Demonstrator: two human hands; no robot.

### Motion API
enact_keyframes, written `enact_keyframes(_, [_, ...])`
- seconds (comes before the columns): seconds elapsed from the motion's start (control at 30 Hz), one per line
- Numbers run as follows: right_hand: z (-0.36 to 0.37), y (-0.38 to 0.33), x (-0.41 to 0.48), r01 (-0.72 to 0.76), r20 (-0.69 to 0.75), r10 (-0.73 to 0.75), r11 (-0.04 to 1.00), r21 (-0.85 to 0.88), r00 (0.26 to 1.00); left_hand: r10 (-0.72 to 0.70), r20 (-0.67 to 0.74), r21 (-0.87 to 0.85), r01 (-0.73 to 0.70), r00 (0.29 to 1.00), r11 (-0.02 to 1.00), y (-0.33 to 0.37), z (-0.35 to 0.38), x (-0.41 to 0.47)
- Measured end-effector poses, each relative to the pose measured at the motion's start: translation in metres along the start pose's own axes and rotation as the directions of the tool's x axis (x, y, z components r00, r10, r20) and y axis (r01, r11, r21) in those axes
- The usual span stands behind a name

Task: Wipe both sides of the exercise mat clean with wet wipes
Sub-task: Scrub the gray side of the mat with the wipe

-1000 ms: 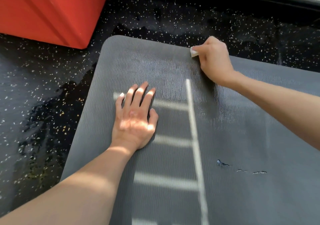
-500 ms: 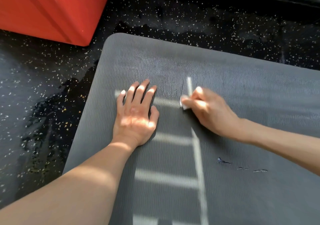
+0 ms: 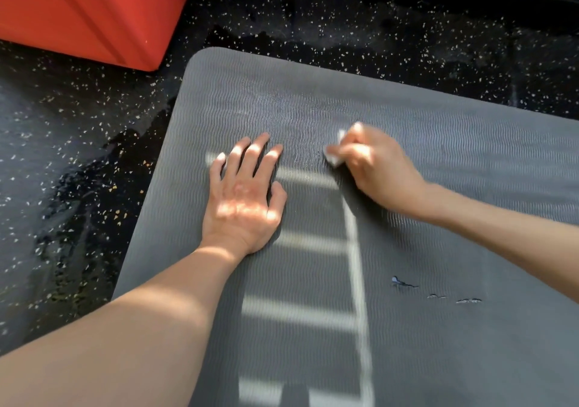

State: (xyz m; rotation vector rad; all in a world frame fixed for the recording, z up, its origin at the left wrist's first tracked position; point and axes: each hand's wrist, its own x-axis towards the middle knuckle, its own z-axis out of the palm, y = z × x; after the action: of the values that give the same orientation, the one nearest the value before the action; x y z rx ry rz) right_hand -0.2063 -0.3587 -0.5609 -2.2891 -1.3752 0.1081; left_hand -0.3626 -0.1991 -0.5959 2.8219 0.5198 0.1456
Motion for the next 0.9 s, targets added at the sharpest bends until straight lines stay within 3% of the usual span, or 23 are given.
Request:
enact_keyframes(0.03, [0.001, 0.008, 0.008, -0.064, -0.029, 0.064, 0.998, -0.010, 0.998, 0.001, -0.006, 0.000, -0.001, 1.000, 1.000, 0.000, 0.000, 0.000])
enact_keyframes(0.1, [0.005, -0.003, -0.006, -0.030, -0.047, 0.028, 0.999, -0.044, 0.999, 0.008, -0.012, 0.003, -0.008, 1.000, 1.000, 0.000, 0.001, 0.000])
enact_keyframes(0.2, [0.003, -0.049, -0.087, 0.061, 0.267, -0.084, 0.994, 0.092, 0.960, 0.002, -0.018, 0.005, -0.002, 1.000, 1.000, 0.000, 0.001, 0.000])
enact_keyframes(0.27, [0.005, -0.054, -0.111, 0.236, 0.310, -0.259, 0.966, 0.110, 0.915, 0.006, -0.019, 0.006, -0.006, 1.000, 1.000, 0.000, 0.001, 0.000])
enact_keyframes(0.3, [0.005, -0.047, -0.100, 0.219, 0.272, -0.238, 0.971, 0.099, 0.932, 0.006, -0.021, 0.002, -0.006, 1.000, 1.000, 0.000, 0.001, 0.000])
enact_keyframes(0.37, [0.008, -0.027, -0.069, 0.046, 0.163, -0.053, 0.998, 0.043, 0.985, 0.009, -0.024, -0.007, -0.010, 1.000, 1.000, 0.000, 0.001, 0.000])
enact_keyframes(0.43, [0.012, -0.028, -0.065, -0.094, 0.123, 0.089, 0.995, 0.038, 0.988, 0.014, -0.028, 0.000, -0.014, 1.000, 1.000, 0.000, 0.001, 0.000])
enact_keyframes(0.6, [0.008, -0.051, -0.103, 0.098, 0.227, -0.082, 0.993, -0.060, 0.970, 0.021, -0.039, 0.001, -0.021, 0.999, 1.000, -0.001, 0.001, 0.000])
enact_keyframes(0.67, [0.006, -0.031, -0.073, -0.075, 0.135, 0.070, 0.997, 0.031, 0.988, 0.022, -0.030, 0.006, -0.022, 0.999, 1.000, -0.001, 0.001, 0.001])
enact_keyframes(0.73, [0.007, -0.021, -0.057, -0.137, 0.044, 0.136, 0.990, 0.026, 0.990, 0.023, -0.029, 0.005, -0.023, 0.999, 1.000, -0.001, 0.002, 0.000])
enact_keyframes(0.8, [0.011, -0.043, -0.083, -0.060, 0.143, 0.059, 0.998, 0.006, 0.988, 0.024, -0.038, 0.004, -0.024, 0.999, 1.000, -0.002, 0.002, 0.000])
enact_keyframes(0.83, [0.011, -0.056, -0.103, 0.015, 0.235, -0.038, 0.995, 0.099, 0.971, 0.024, -0.035, 0.003, -0.024, 0.999, 1.000, -0.002, 0.002, 0.000])
enact_keyframes(0.9, [0.007, -0.067, -0.120, 0.174, 0.376, -0.218, 0.974, 0.147, 0.901, 0.029, -0.035, -0.001, -0.029, 0.999, 1.000, -0.002, 0.003, 0.001])
